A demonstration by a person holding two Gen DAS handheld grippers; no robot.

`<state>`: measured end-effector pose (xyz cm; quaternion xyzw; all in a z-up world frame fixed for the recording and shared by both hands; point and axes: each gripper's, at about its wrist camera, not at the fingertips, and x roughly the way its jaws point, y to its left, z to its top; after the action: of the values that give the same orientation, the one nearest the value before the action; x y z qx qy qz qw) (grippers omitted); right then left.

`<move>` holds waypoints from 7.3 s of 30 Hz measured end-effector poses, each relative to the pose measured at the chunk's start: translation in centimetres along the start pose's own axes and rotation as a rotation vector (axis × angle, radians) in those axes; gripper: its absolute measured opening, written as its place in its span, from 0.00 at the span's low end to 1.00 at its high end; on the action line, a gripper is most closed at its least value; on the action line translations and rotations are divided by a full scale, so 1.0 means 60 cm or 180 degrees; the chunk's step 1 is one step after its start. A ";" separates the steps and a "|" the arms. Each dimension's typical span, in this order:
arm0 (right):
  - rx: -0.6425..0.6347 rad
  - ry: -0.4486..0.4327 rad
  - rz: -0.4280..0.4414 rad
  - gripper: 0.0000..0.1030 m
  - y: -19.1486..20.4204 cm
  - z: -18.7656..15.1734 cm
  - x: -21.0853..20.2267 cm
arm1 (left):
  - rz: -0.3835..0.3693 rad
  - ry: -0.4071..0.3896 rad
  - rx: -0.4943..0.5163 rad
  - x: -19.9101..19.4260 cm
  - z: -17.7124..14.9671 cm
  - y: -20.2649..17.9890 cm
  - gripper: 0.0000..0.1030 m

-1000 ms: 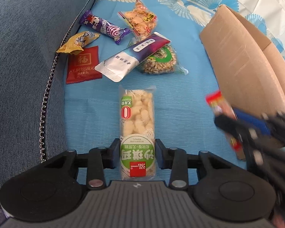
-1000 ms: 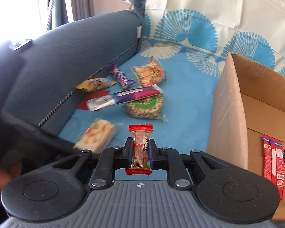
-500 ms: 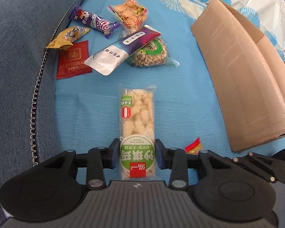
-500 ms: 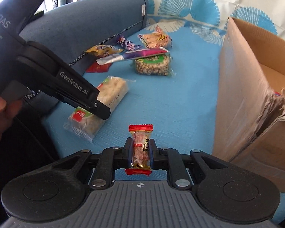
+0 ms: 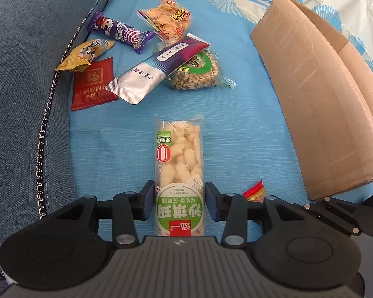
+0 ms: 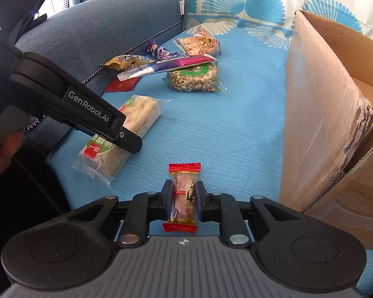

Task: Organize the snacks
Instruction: 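Lift the peanut bar and red candy from the sofa with both tools, then carry both snacks over the cardboard box and open both tools to release, then move both tools back toward the remaining snacks on the sofa, then grasp the silver stick pack with the left tool while the right tool grasps the round peanut cake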

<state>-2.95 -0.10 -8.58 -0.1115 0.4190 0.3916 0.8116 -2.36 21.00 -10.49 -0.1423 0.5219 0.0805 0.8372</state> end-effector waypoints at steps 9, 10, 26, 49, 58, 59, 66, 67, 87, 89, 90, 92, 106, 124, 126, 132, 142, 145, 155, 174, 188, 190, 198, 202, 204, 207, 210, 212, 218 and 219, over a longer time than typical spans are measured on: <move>-0.0015 -0.0156 -0.0045 0.17 0.001 0.004 -0.017 | 0.0040 -0.0069 0.0017 -0.007 -0.003 -0.004 0.39; -0.0009 -0.0131 -0.0047 0.17 0.000 0.003 -0.015 | 0.0037 -0.0068 0.0015 -0.007 -0.003 -0.004 0.39; -0.0110 -0.0040 -0.0123 0.17 0.007 -0.003 0.001 | 0.0022 -0.0043 0.0005 -0.007 0.000 -0.004 0.40; -0.0103 -0.0374 -0.0168 0.17 0.007 0.009 -0.035 | -0.0038 -0.0396 0.0025 -0.041 0.000 -0.004 0.39; -0.0217 -0.0819 -0.0143 0.17 0.018 0.025 -0.078 | -0.0065 -0.1073 0.0036 -0.097 -0.018 -0.014 0.39; -0.0232 -0.0860 -0.0143 0.17 0.019 0.026 -0.082 | -0.0059 -0.1136 0.0031 -0.102 -0.020 -0.015 0.39; -0.0270 -0.1110 -0.0097 0.17 0.023 0.040 -0.102 | 0.0015 -0.1391 0.0017 -0.123 -0.024 -0.022 0.39; -0.0271 -0.1146 -0.0087 0.17 0.023 0.042 -0.105 | 0.0028 -0.1415 0.0020 -0.125 -0.024 -0.023 0.39; 0.0113 -0.1774 0.0056 0.17 -0.061 0.071 -0.186 | 0.0271 -0.1617 0.0066 -0.165 -0.028 -0.067 0.39; 0.0226 -0.1845 0.0036 0.17 -0.079 0.073 -0.194 | 0.0228 -0.1634 0.0090 -0.168 -0.021 -0.086 0.39; 0.0296 -0.1887 0.0016 0.17 -0.089 0.074 -0.199 | 0.0204 -0.1652 0.0114 -0.170 -0.017 -0.097 0.39; 0.0444 -0.1974 -0.0052 0.17 -0.111 0.076 -0.208 | 0.0140 -0.1699 0.0186 -0.177 -0.005 -0.125 0.39; 0.1440 -0.2198 -0.1184 0.17 -0.259 0.057 -0.226 | -0.0501 -0.2012 0.0622 -0.206 0.090 -0.345 0.39; 0.1631 -0.2288 -0.1470 0.17 -0.281 0.040 -0.233 | -0.0748 -0.2029 0.0881 -0.204 0.127 -0.446 0.39; 0.1627 -0.2284 -0.1476 0.17 -0.280 0.040 -0.233 | -0.0751 -0.2028 0.0877 -0.205 0.127 -0.446 0.39; 0.1596 -0.2196 -0.1718 0.38 -0.271 0.044 -0.226 | -0.0696 -0.1963 0.0823 -0.204 0.131 -0.440 0.46; 0.1586 -0.2030 -0.1894 0.57 -0.268 0.038 -0.209 | -0.0479 -0.2166 0.1040 -0.214 0.076 -0.408 0.47; 0.1489 -0.2011 -0.1930 0.57 -0.258 0.039 -0.203 | -0.0349 -0.2257 0.1082 -0.219 0.046 -0.374 0.41; 0.0971 -0.2073 -0.1862 0.51 -0.193 0.033 -0.192 | 0.0234 -0.2306 0.0850 -0.189 0.041 -0.170 0.25; -0.0110 -0.2098 -0.1808 0.29 -0.043 0.020 -0.140 | 0.0165 -0.1622 -0.0108 -0.077 0.041 0.017 0.58; -0.0695 -0.2085 -0.1424 0.29 0.060 0.005 -0.114 | 0.0571 -0.1494 0.0628 0.007 0.066 -0.049 0.71; -0.0728 -0.2045 -0.1364 0.30 0.068 0.006 -0.106 | 0.0625 -0.1456 0.0703 0.018 0.068 -0.054 0.71; -0.0770 -0.1874 -0.1180 0.37 0.089 0.009 -0.073 | 0.0429 -0.1266 0.0509 0.032 0.077 -0.030 0.28; -0.0786 -0.1791 -0.1111 0.41 0.093 0.017 -0.053 | 0.0215 -0.1254 0.0228 0.020 0.080 -0.003 0.21; -0.0806 -0.1759 -0.1083 0.42 0.093 0.029 -0.038 | 0.0068 -0.1273 0.0016 0.009 0.079 0.017 0.12; -0.0658 -0.1722 -0.1072 0.57 0.081 0.061 -0.015 | -0.0157 -0.1286 -0.0410 -0.003 0.077 0.058 0.06; -0.0386 -0.1444 -0.0878 0.74 0.056 0.103 0.036 | -0.0281 -0.1279 -0.0648 -0.012 0.074 0.080 0.04; -0.0268 -0.1196 -0.0781 0.81 0.044 0.129 0.081 | -0.0209 -0.1301 -0.0549 -0.019 0.069 0.067 0.04; -0.0010 -0.0730 -0.0566 0.91 0.028 0.191 0.188 | -0.0170 -0.1456 -0.0691 -0.046 0.049 0.075 0.03; -0.0027 -0.0668 -0.0510 0.91 0.029 0.197 0.199 | -0.0161 -0.1457 -0.0668 -0.048 0.048 0.073 0.03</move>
<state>6.87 13.57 -10.13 -0.1064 0.3198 0.3368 0.8792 -2.41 26.09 -7.39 -0.2195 0.3038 0.1434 0.9160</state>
